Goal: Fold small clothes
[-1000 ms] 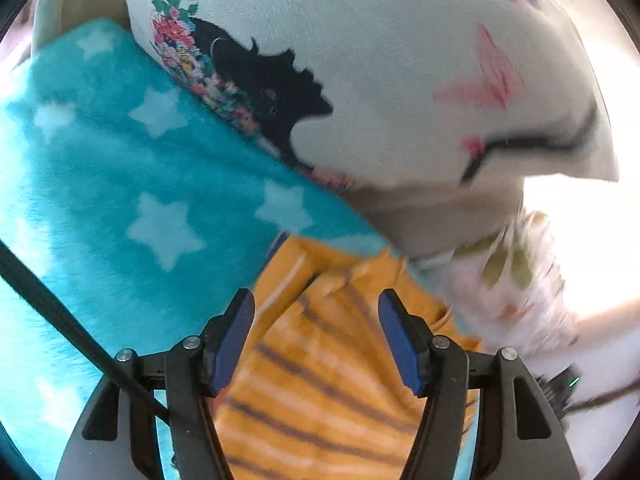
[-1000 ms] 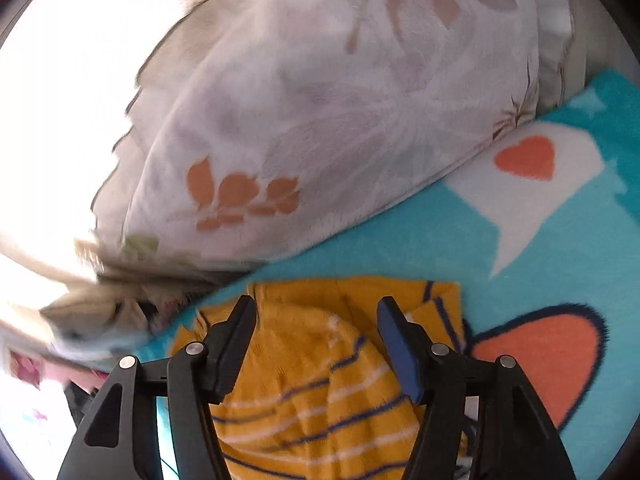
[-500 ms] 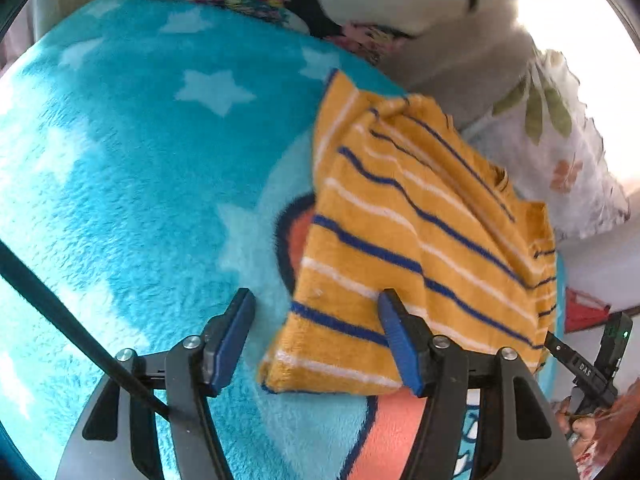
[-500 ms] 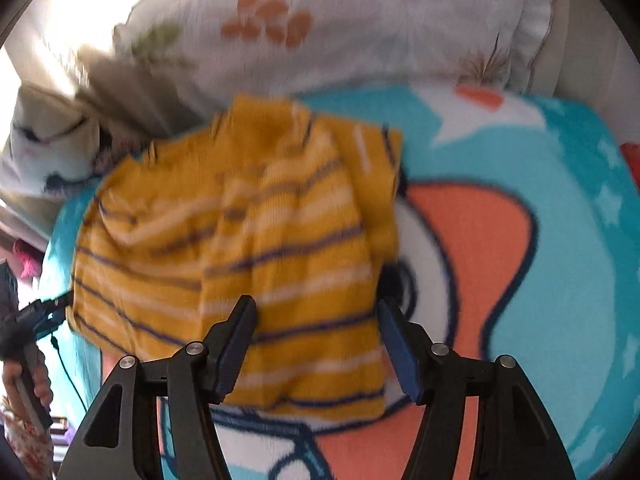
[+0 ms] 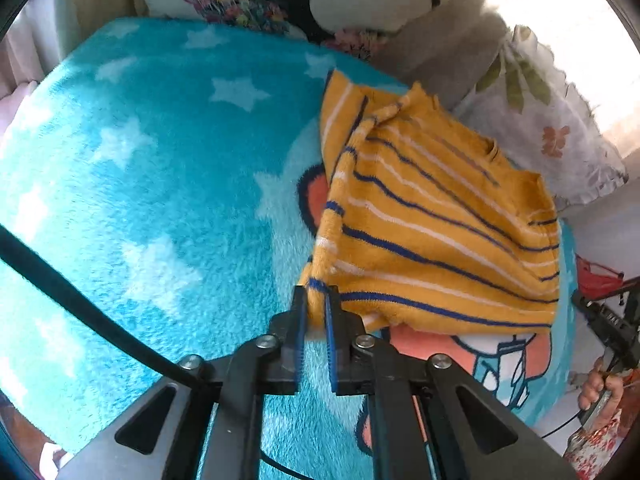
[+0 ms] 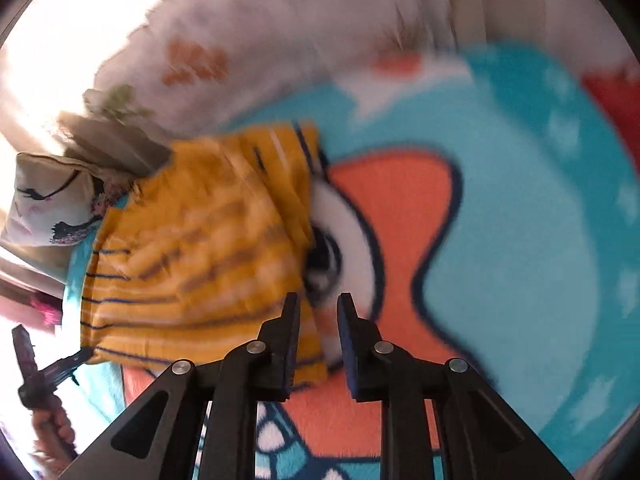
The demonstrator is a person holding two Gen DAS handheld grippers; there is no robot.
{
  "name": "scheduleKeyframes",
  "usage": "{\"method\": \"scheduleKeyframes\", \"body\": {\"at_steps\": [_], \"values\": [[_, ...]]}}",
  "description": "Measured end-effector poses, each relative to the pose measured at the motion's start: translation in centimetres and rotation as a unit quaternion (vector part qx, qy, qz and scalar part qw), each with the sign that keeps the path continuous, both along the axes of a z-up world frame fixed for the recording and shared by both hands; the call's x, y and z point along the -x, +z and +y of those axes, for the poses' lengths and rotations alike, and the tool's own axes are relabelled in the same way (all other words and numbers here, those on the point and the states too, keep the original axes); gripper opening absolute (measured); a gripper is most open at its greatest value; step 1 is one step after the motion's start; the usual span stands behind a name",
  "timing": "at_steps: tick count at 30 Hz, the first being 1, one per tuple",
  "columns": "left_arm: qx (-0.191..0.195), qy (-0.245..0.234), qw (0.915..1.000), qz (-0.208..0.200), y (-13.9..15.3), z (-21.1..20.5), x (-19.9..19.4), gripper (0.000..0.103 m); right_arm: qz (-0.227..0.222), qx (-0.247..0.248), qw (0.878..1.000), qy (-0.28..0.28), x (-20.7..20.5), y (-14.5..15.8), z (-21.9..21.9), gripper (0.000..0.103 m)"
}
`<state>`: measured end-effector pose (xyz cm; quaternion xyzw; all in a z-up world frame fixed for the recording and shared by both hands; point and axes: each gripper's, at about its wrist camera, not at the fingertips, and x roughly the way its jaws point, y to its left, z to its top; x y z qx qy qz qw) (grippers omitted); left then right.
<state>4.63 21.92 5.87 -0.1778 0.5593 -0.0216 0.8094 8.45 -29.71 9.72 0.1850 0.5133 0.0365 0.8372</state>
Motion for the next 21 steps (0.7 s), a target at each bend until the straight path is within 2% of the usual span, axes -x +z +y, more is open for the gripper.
{"method": "scheduleKeyframes", "body": {"at_steps": [2,5,7,10,14,16,19,21], "values": [[-0.006,0.017,0.9997,-0.016,1.3,0.5,0.3,0.008,-0.036,0.006,0.999,0.020,-1.2,2.1,1.6,0.021],[-0.003,0.028,0.9988,-0.040,2.6,0.9,0.1,0.008,-0.042,0.011,0.998,0.053,-3.6,2.5,4.8,0.021],[0.001,0.015,0.9983,-0.056,3.3,0.0,-1.2,0.020,-0.040,0.031,0.995,0.082,-6.0,1.7,7.9,0.021],[0.000,-0.014,0.9974,-0.071,3.6,-2.4,-4.1,0.035,-0.018,0.054,0.992,0.110,-8.7,-0.3,10.1,0.021],[-0.007,-0.053,0.9945,-0.090,2.7,-6.1,-8.9,0.039,0.004,0.109,0.987,0.116,-12.6,-2.9,11.9,0.021],[-0.003,-0.061,0.9946,-0.083,1.3,-7.2,-12.2,0.039,0.012,0.122,0.986,0.112,-13.7,-3.7,11.6,0.021],[-0.016,-0.043,0.9975,-0.054,-1.1,-7.0,-15.9,0.039,0.029,0.124,0.987,0.098,-15.5,-4.9,10.5,0.021],[0.008,-0.016,0.9992,-0.036,-2.5,-5.6,-17.5,0.039,0.038,0.113,0.990,0.081,-16.6,-5.5,9.5,0.021]]}}
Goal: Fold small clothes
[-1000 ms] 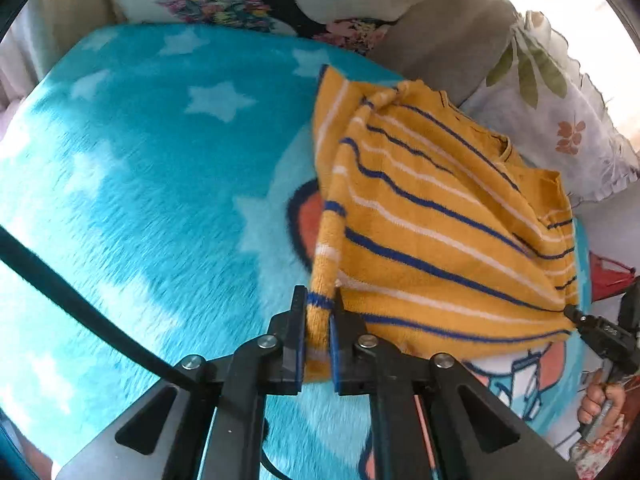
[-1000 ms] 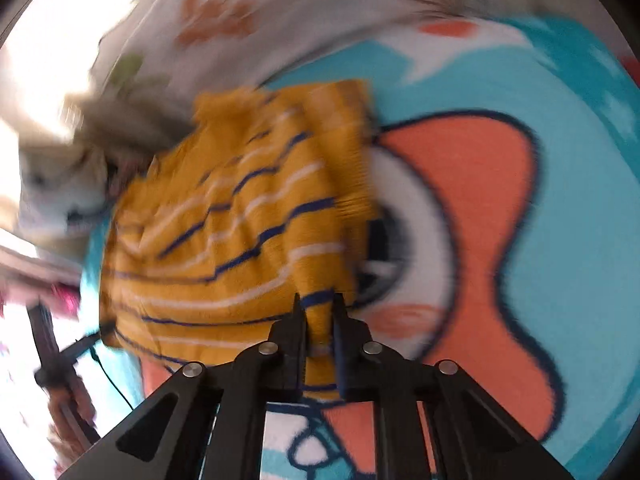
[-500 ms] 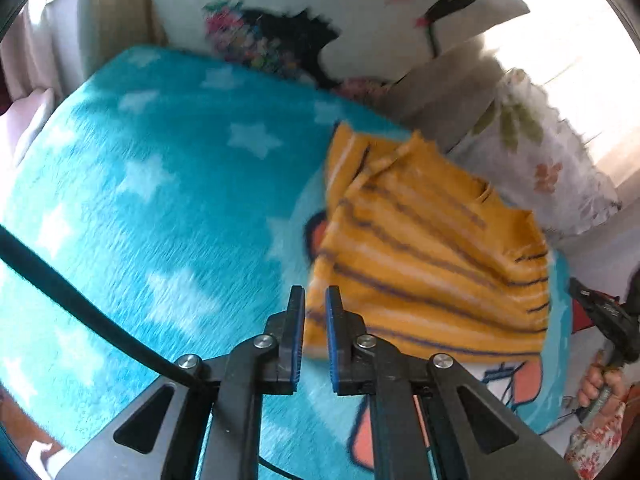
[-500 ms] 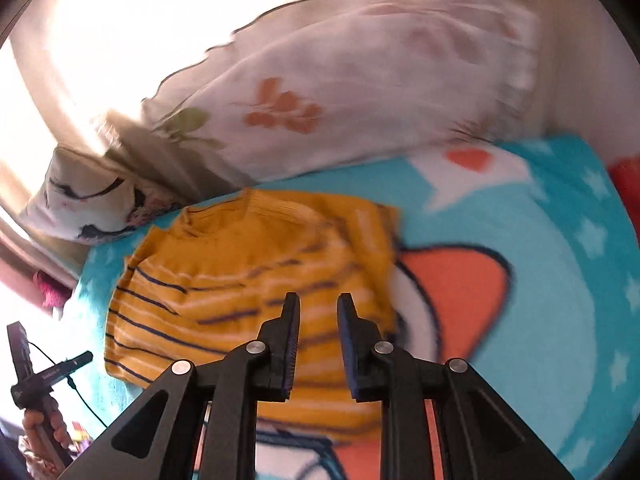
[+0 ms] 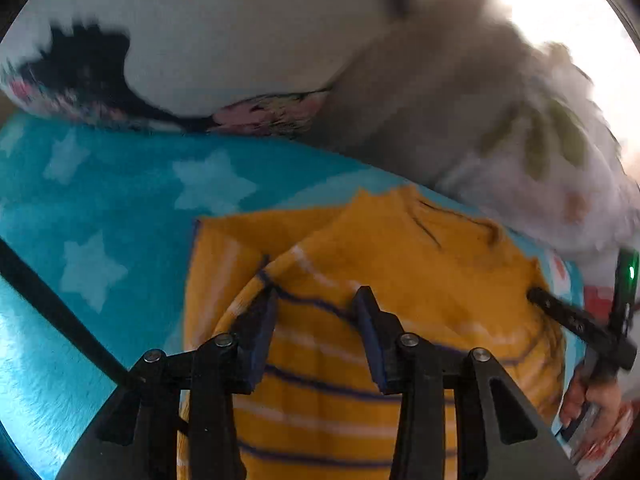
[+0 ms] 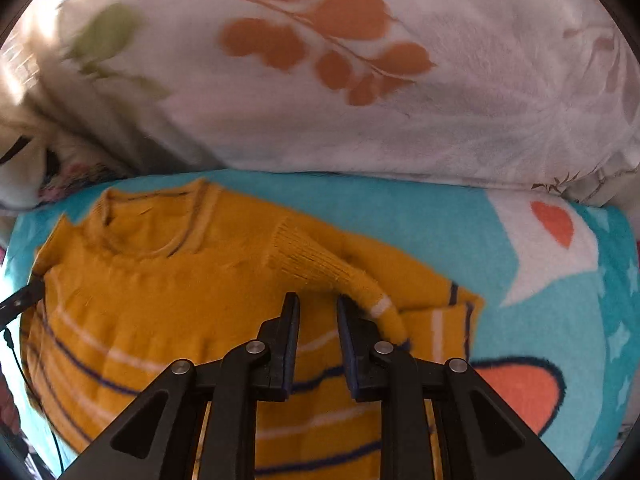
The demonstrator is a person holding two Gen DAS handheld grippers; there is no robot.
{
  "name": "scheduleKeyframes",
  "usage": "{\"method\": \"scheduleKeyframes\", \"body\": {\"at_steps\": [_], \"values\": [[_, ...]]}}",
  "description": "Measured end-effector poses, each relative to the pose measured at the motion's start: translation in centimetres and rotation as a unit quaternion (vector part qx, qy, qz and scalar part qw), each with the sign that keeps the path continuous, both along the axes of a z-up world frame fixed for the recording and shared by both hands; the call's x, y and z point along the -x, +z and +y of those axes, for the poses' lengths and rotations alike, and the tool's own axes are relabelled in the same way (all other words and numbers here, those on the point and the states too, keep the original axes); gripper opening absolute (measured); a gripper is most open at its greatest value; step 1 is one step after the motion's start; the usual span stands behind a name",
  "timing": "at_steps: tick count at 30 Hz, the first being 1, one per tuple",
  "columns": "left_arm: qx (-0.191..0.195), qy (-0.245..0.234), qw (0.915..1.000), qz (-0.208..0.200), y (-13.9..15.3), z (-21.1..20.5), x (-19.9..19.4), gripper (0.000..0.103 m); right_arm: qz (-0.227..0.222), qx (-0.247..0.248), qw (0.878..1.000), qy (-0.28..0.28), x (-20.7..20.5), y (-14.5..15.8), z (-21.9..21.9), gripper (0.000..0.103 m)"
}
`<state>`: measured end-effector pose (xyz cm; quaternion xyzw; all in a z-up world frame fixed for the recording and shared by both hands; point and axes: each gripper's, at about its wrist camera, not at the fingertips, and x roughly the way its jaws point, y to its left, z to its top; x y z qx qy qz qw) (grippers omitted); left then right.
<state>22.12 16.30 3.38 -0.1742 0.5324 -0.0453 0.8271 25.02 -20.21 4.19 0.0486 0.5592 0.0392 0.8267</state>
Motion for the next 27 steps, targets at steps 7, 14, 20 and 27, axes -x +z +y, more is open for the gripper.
{"method": "scheduleKeyframes", "body": {"at_steps": [7,14,20,27], "values": [[0.138,0.068,0.9879,0.022,-0.4,4.5,-0.6,0.039,0.019,-0.122,0.989,-0.083,-1.9,-0.5,-4.8,0.021],[0.109,0.094,0.9895,-0.003,2.2,6.7,3.3,0.051,-0.021,-0.128,0.980,-0.148,1.4,2.4,-10.4,0.061],[0.063,0.114,0.9915,-0.003,2.7,8.1,8.8,0.062,-0.017,-0.150,0.978,-0.143,7.7,3.0,-12.9,0.061],[0.091,0.128,0.9875,0.016,0.6,8.1,15.1,0.063,0.011,-0.239,0.962,-0.133,18.2,1.2,-13.2,0.063]]}}
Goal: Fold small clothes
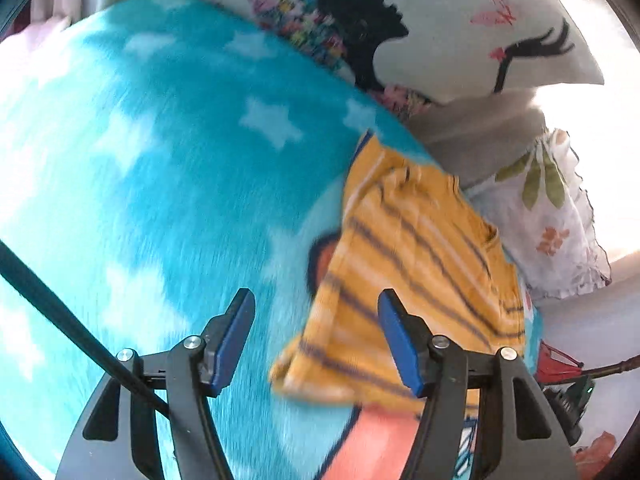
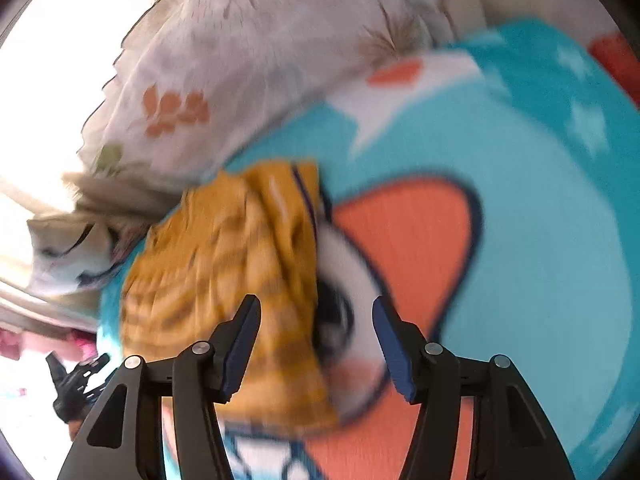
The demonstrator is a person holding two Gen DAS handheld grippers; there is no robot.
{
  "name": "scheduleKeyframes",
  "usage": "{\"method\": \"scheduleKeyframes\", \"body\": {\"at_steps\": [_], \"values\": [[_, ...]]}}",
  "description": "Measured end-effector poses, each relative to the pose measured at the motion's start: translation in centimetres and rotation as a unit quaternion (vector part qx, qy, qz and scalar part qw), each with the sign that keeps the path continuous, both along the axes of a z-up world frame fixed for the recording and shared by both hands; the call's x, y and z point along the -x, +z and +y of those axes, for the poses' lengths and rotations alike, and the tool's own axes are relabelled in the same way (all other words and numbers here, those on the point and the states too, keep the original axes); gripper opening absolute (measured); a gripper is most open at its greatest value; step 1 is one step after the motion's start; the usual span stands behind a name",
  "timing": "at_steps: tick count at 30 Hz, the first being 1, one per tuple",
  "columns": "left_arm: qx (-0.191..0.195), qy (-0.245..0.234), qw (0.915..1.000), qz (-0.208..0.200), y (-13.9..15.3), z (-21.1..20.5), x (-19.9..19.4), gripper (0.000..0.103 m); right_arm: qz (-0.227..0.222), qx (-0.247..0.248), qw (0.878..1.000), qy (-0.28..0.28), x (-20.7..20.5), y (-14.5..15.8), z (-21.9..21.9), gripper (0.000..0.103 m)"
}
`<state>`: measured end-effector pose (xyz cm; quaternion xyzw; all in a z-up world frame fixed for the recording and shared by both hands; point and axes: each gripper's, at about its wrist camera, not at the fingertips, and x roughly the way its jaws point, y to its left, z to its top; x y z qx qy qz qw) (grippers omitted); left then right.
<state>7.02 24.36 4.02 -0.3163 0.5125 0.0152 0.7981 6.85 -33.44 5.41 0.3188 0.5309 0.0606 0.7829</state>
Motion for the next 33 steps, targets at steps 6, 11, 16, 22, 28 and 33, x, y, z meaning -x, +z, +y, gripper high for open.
{"method": "scheduleKeyframes", "body": {"at_steps": [6,11,16,22,28,33], "values": [[0.054,0.003,0.9986,0.000,-2.2,-1.3,4.0,0.063,0.016,-0.100,0.995,0.016,5.4,-3.0,2.5,0.066],[0.058,-0.022,0.9980,-0.013,-2.7,-3.0,4.3,0.075,0.018,-0.114,0.993,0.029,4.9,-5.0,5.9,0.066],[0.083,-0.018,0.9962,-0.018,-3.0,-3.4,1.4,0.076,-0.004,-0.099,0.995,0.023,2.0,-4.6,7.6,0.066],[0.069,-0.015,0.9974,-0.018,-2.9,-4.2,-1.9,0.073,-0.021,-0.081,0.996,-0.016,-1.5,-4.4,8.2,0.067],[0.044,-0.018,0.9988,0.012,-2.1,-4.6,-2.0,0.017,0.019,-0.167,0.985,-0.041,-1.7,-6.4,6.6,0.021],[0.032,-0.036,0.9988,-0.002,0.7,-5.2,1.3,0.016,0.013,-0.170,0.985,-0.018,1.5,-4.7,5.5,0.010]]}}
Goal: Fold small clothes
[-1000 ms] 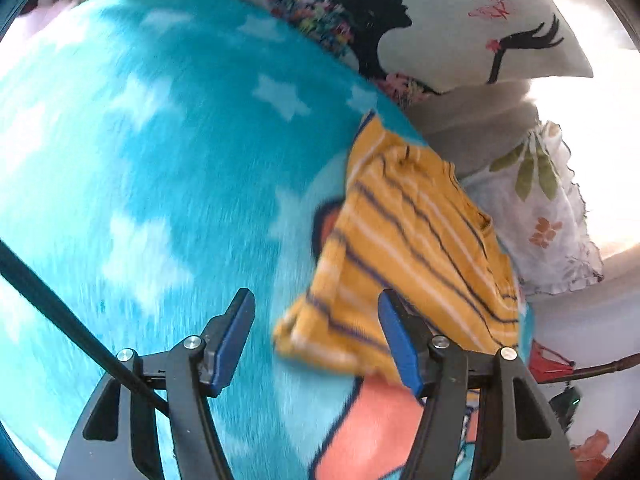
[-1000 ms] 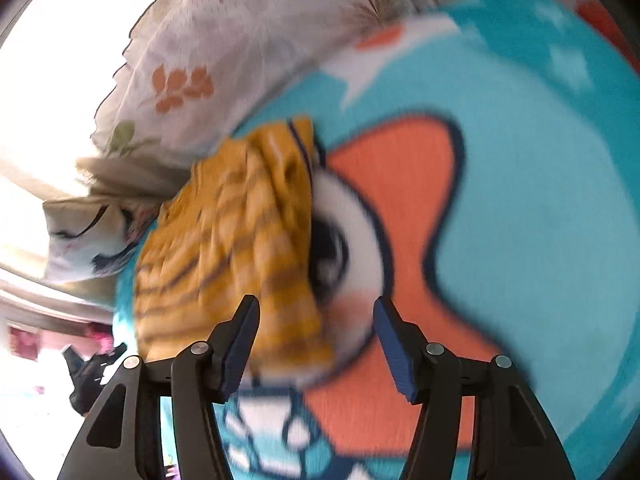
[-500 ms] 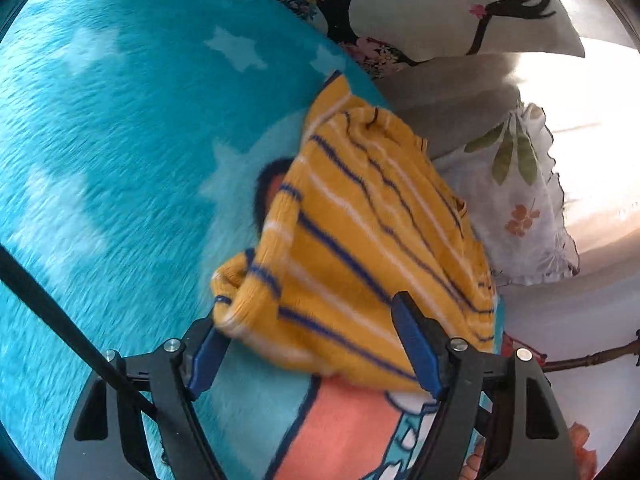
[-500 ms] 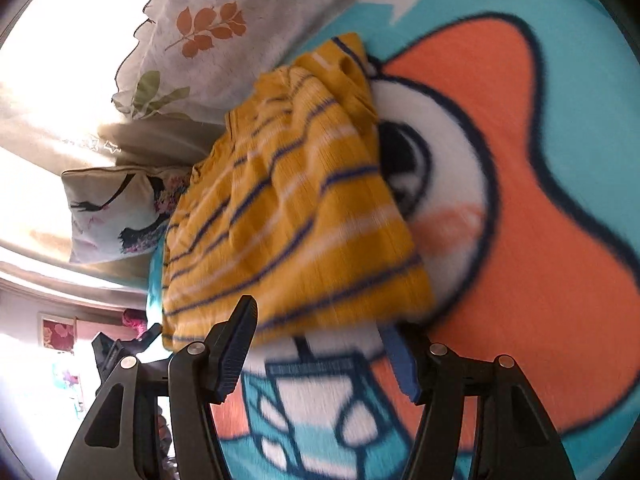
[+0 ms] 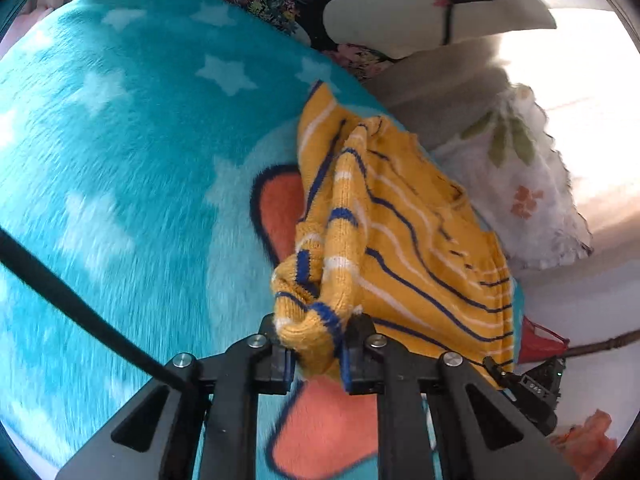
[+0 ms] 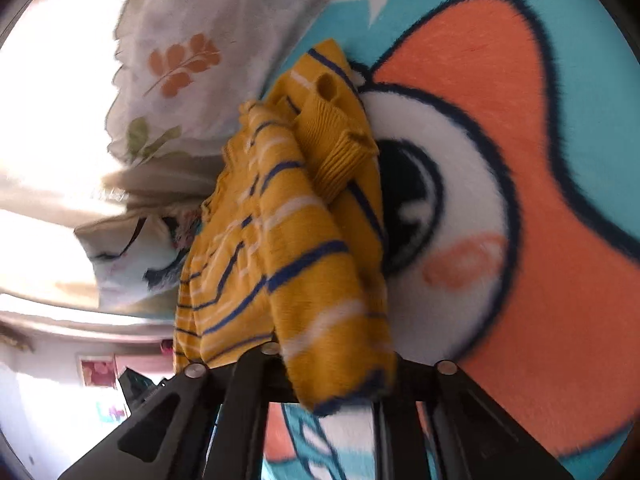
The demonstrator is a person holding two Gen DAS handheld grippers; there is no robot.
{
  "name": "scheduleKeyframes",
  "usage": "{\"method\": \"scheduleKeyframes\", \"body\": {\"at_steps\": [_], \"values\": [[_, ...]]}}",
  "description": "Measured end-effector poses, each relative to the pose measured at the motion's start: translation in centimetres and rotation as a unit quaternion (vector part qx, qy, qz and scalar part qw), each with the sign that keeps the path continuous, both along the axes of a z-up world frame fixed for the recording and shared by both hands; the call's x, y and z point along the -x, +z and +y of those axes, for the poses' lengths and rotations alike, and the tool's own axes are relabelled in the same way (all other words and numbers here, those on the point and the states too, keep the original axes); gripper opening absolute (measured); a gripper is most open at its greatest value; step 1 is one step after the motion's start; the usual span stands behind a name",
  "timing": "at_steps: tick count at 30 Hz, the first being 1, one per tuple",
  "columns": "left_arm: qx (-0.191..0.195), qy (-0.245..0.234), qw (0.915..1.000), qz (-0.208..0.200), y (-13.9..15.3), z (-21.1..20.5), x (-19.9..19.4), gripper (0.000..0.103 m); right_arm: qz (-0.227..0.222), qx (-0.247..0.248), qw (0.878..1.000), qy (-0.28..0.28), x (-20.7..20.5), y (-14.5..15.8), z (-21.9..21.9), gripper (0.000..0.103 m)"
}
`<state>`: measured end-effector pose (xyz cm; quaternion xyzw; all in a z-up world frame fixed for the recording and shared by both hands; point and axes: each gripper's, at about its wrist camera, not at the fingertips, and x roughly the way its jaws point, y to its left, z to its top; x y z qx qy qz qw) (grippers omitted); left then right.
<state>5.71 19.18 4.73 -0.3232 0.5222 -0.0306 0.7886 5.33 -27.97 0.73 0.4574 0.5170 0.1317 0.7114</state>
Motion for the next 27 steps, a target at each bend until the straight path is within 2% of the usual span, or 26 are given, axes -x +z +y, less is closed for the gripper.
{"method": "scheduleKeyframes", "body": {"at_steps": [4,6,7,8,10,13,15,17,18,20,21,22,24,25,27], "values": [[0.005,0.007,0.9997,0.023,-1.7,-0.2,1.7,0.017,0.006,0.024,1.000,0.016,2.7,0.0,-0.6,0.010],[0.041,0.037,0.9976,0.043,-3.1,0.8,2.1,0.021,0.008,0.037,0.999,0.022,3.2,-0.1,-0.7,0.011],[0.053,0.048,0.9964,0.046,-3.4,1.2,2.4,0.023,0.008,0.042,0.999,0.021,3.5,0.0,-0.9,0.016],[0.061,0.057,0.9955,0.044,-3.3,1.8,2.6,0.024,0.006,0.053,0.998,0.017,3.9,0.4,-1.3,0.017],[0.040,0.067,0.9962,0.038,-2.7,2.5,3.4,0.026,0.000,0.075,0.997,0.014,4.5,1.1,-2.2,0.021],[-0.012,0.084,0.9960,0.026,-1.1,3.9,4.8,0.029,-0.012,0.106,0.994,0.010,5.2,2.5,-3.6,0.029],[-0.044,0.091,0.9946,0.023,0.2,4.1,5.3,0.030,-0.033,0.146,0.989,0.006,5.2,4.5,-3.8,0.030],[-0.066,0.085,0.9942,0.007,1.7,3.8,5.6,0.033,-0.078,0.205,0.976,0.007,4.8,7.2,-2.9,0.030],[-0.088,0.076,0.9932,-0.007,2.8,3.1,5.5,0.039,-0.102,0.233,0.967,0.008,4.5,8.5,-2.1,0.031],[-0.122,0.057,0.9905,-0.028,4.1,2.1,5.6,0.050,-0.166,0.274,0.947,0.014,3.7,11.0,0.2,0.051],[-0.133,0.049,0.9893,-0.034,4.4,1.6,5.6,0.055,-0.184,0.278,0.943,0.020,3.2,11.6,1.3,0.068],[-0.147,0.037,0.9875,-0.043,4.8,0.6,5.3,0.057,-0.196,0.284,0.938,0.032,2.4,11.8,2.4,0.074],[-0.174,0.008,0.9834,-0.050,4.8,-1.2,4.5,0.058,-0.163,0.297,0.938,0.079,-0.4,10.8,4.9,0.073],[-0.183,-0.005,0.9818,-0.049,4.5,-1.9,4.1,0.058,-0.148,0.288,0.941,0.096,-1.9,9.9,5.7,0.060],[-0.199,-0.030,0.9787,-0.042,4.0,-3.2,3.6,0.058,-0.129,0.281,0.944,0.115,-3.9,8.4,7.0,0.043]]}}
